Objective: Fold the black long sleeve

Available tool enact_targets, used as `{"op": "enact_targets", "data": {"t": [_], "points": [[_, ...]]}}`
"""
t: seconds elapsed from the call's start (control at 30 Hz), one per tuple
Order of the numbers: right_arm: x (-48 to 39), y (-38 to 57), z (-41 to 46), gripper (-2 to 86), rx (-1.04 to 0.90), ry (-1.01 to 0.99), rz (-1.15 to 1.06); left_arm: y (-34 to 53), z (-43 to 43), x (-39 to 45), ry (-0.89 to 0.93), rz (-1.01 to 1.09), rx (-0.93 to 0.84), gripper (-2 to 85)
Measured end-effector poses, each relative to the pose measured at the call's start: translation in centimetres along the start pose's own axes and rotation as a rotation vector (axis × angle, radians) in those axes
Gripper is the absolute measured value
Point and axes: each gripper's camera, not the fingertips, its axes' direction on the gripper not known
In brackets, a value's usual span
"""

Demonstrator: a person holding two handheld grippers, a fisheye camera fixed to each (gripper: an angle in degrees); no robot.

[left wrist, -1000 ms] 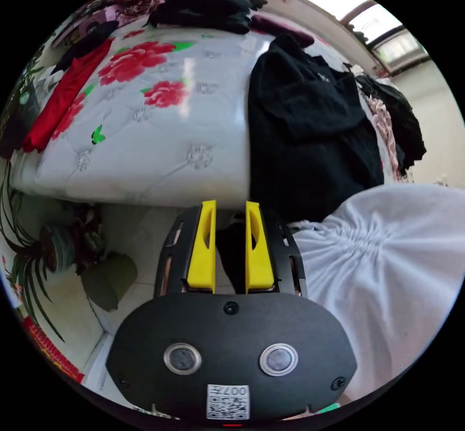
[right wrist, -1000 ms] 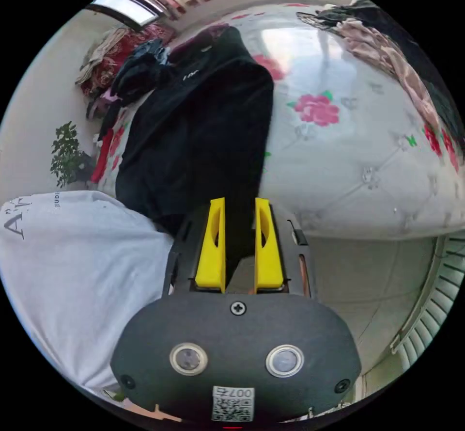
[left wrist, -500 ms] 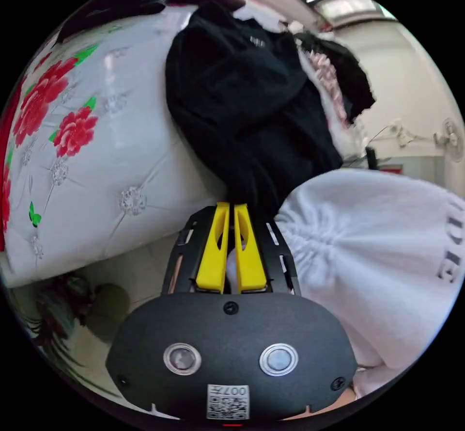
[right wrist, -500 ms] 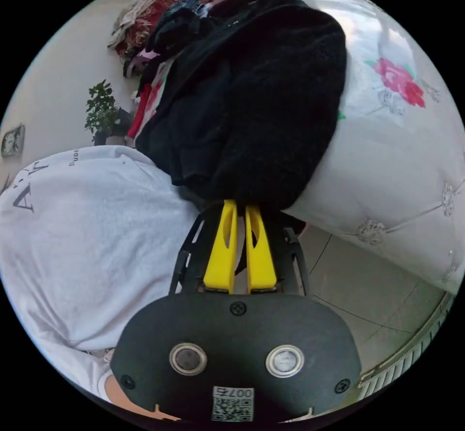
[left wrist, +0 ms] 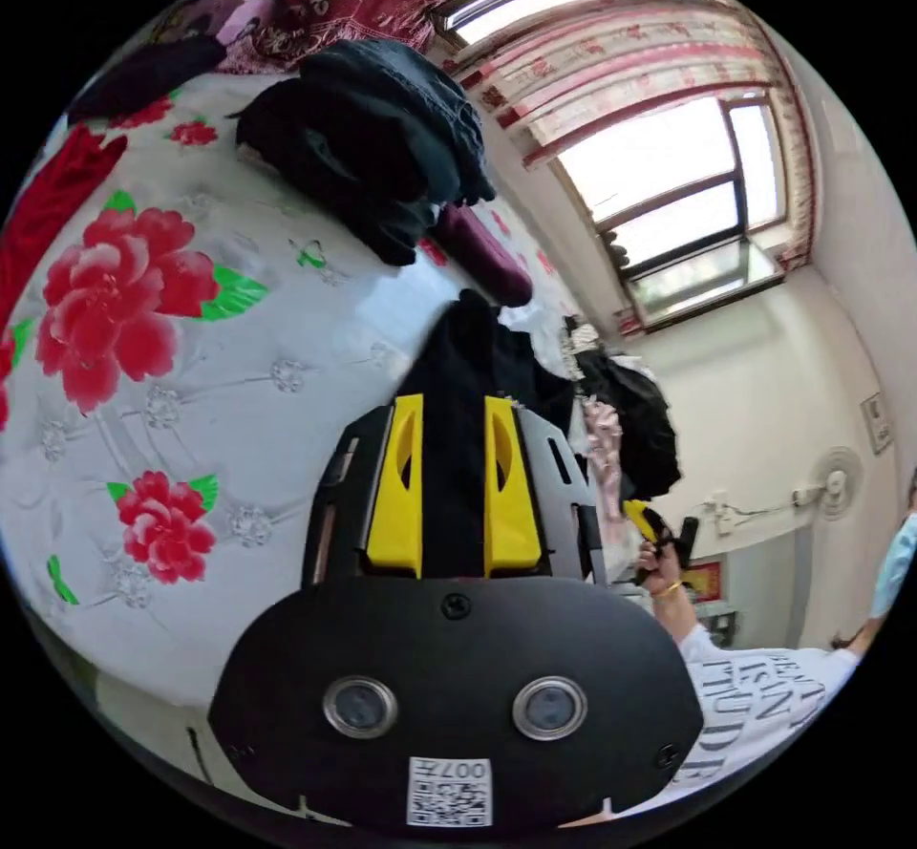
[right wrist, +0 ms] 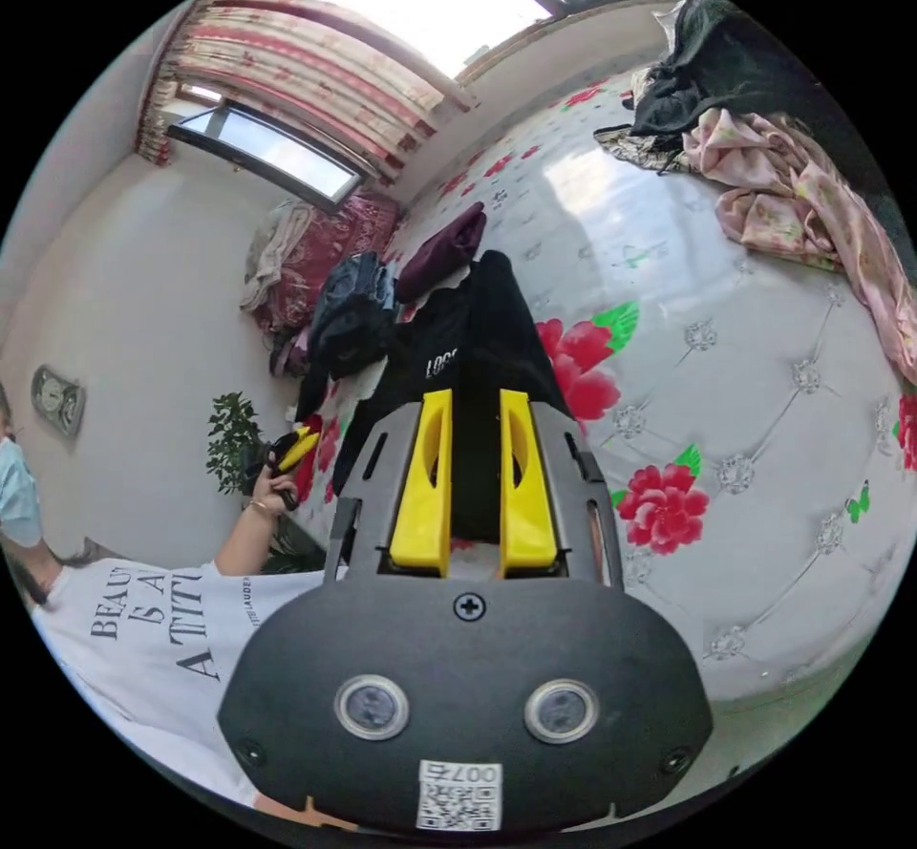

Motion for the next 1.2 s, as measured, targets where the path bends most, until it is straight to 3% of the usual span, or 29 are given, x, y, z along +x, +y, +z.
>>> {"op": "enact_targets", "data": {"t": [0.17,0.37,0.47,0.6,0.7,0.83,0.97,1.07,1.2], "points": [[2.3,2.4,1.4,6.9,-0.138,0.163,-0.023,4.7,1.6,-1.2,-0.268,0.099,-0.128,9.1],[4.4,3.3,4.7,7.4,-0.356,0.248,-0.032,8.3,5.3,-3.1,-0.356,0.165,-0.259,8.6],[4.5,2.5,5.0,5.9,-0.291,0.305,0.003,9.3,8.8,-1.3,-0.492,0.415,-0.277,6.8],[5.2,1.0,4.0,3.7,-0.374,0.258,-0.007,8.2,9.9,-1.2,-0.506,0.433,-0.373,3.7],[6.1,1.0,-0.8,2.5,-0.294,0.099,0.056,7.7,6.7,-1.9,-0.379,0.4,-0.449,1.9],[6.7,2.9,-7.1,1.5,-0.288,-0.042,0.168,9.8,0.0,-3.3,-0.008,0.257,-0.51,0.8],[6.9,3.2,-12.4,0.9,-0.174,-0.305,0.316,10.1,-4.1,-6.4,0.355,0.037,-0.412,0.5],[6.6,-0.1,-13.9,1.0,-0.093,-0.469,0.351,6.2,-3.7,-7.9,0.47,-0.038,-0.317,1.0],[5.3,-7.7,-13.3,1.8,-0.004,-0.525,0.263,-1.7,0.0,-8.1,0.481,-0.059,-0.168,3.1]]}}
